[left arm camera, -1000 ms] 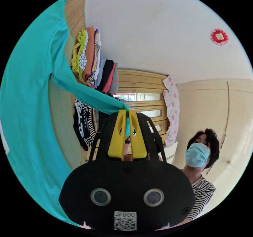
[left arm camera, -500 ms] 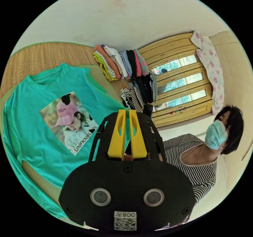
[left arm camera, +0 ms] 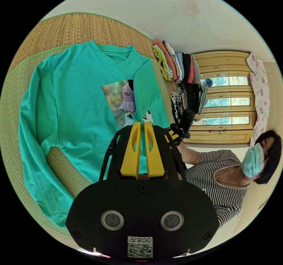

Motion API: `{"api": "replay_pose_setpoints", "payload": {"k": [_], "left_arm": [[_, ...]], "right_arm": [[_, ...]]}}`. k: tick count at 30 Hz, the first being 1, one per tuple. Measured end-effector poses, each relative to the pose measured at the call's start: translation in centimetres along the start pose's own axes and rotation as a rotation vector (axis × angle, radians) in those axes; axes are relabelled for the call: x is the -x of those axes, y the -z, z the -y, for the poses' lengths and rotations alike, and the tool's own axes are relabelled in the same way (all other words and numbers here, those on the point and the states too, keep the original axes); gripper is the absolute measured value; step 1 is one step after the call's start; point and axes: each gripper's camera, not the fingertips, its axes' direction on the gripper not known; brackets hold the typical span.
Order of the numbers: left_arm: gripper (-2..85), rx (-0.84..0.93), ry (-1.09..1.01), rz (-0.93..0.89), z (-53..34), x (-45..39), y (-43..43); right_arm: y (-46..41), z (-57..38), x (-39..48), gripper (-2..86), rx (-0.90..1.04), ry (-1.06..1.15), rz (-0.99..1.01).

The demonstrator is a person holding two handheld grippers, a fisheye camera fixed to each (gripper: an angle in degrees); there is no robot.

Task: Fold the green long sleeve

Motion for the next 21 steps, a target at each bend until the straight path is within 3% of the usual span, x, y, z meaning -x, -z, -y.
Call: {"api": "replay_pose_setpoints", "payload": {"k": [17,21], "left_arm": [[2.2,0.075,0.028,0.281,3.6,4.8,0.2],[1.8,-0.007,0.000,0.355,2.6,3.9,0.9]], "right_arm": [[-12.9,5.9,-2.0,0.2,0.267,0.015,-0.009],[-10.0,5.6,-0.1,0.1,0.166,0.071,-0.054]]}}
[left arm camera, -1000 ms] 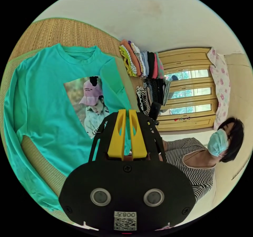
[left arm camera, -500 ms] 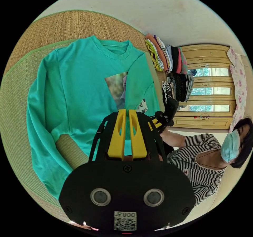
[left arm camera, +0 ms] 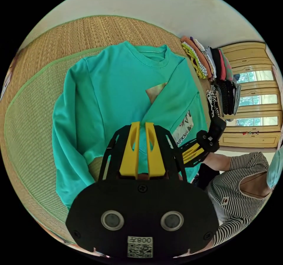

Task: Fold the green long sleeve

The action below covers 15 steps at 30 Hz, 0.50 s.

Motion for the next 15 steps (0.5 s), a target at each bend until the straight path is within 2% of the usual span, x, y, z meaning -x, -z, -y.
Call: {"api": "replay_pose_setpoints", "payload": {"k": [2,4,8,12,15], "left_arm": [[1.1,-0.066,0.001,0.090,-1.1,-0.6,0.9],[0.7,-0.125,0.013,0.096,-2.1,-0.8,1.4],[0.3,-0.211,-0.005,-0.075,-3.6,-1.6,0.4],[0.2,-0.085,0.054,0.054,-3.8,-1.4,-2.7],[0.2,-0.237,0.099,-0.039,-5.1,-1.4,-1.8]], "right_arm": [[1.5,0.1,0.2,0.1,-0.061,-0.007,-0.070],[2.2,0.6,-0.1,0.1,-0.091,-0.013,-0.123],[0.2,1.5,-1.1,0.0,-0.010,-0.057,-0.257],[0.2,1.2,-0.7,0.0,-0.012,-0.065,-0.212],[3.5,0.0,0.5,0.0,-0.069,-0.027,-0.222]]}}
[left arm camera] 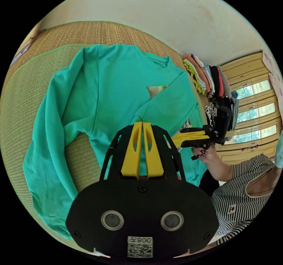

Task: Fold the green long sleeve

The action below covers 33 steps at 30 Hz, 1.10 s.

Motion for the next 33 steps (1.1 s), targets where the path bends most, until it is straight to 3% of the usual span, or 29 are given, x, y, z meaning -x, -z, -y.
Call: {"api": "replay_pose_setpoints", "payload": {"k": [4,8,12,20,29,33], "left_arm": [[0.2,-0.166,-0.067,-0.067,0.1,-3.4,0.9],[0.2,-0.118,-0.225,-0.173,4.6,-9.3,-3.3],[0.2,-0.063,-0.288,-0.207,9.7,-13.9,-8.5],[0.1,0.007,-0.267,-0.071,17.0,-20.3,-16.6],[0.2,-0.036,-0.315,-0.016,16.5,-23.6,-17.4],[0.1,0.014,-0.299,0.046,16.1,-23.7,-18.2]], "right_arm": [[7.5,-2.1,-1.7,0.0,-0.127,-0.018,-0.185],[15.2,-4.6,-6.1,0.0,-0.242,-0.163,-0.472],[16.6,-5.2,-9.2,0.0,-0.133,-0.232,-0.616],[16.3,-6.5,-8.0,0.0,-0.115,-0.174,-0.696],[18.2,-8.4,-7.9,0.0,-0.184,-0.260,-0.684],[18.6,-8.8,-5.5,0.0,-0.225,-0.190,-0.669]]}}
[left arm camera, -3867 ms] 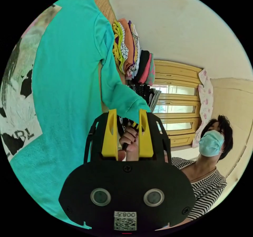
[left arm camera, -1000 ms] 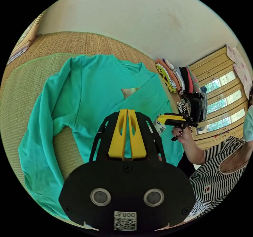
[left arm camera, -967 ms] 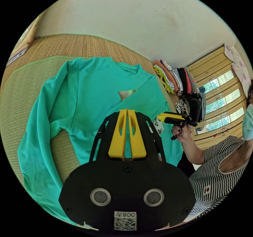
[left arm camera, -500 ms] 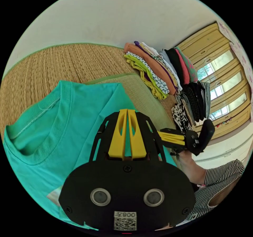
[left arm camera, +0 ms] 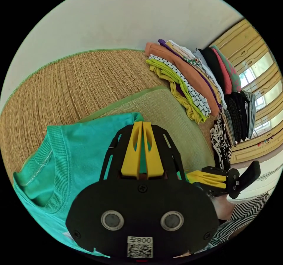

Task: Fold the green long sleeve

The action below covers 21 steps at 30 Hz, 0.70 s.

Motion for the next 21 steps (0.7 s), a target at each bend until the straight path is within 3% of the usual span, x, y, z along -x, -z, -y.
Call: {"api": "replay_pose_setpoints", "payload": {"k": [4,6,9,13,16,21], "left_arm": [[0.1,-0.048,0.002,-0.007,-1.9,-0.9,1.4],[0.1,-0.102,-0.003,-0.048,-3.5,-1.3,2.5],[0.2,0.004,-0.001,-0.068,-6.3,-1.4,2.4],[0.2,-0.087,-0.011,-0.102,-13.4,-2.7,6.1],[0.1,0.019,0.011,0.006,-18.0,-2.8,5.9],[0.1,-0.195,0.103,0.013,-26.5,-2.6,13.1]], "right_arm": [[0.3,0.2,2.5,0.1,0.006,0.125,-0.015],[-1.9,0.4,3.0,0.1,0.127,0.154,-0.088],[-1.4,0.5,2.6,0.1,0.118,0.104,-0.035],[0.7,0.2,3.8,0.1,0.037,0.114,-0.073],[-1.4,0.7,3.9,0.1,0.164,0.119,-0.057],[-0.1,0.8,5.3,0.0,0.116,0.120,-0.063]]}}
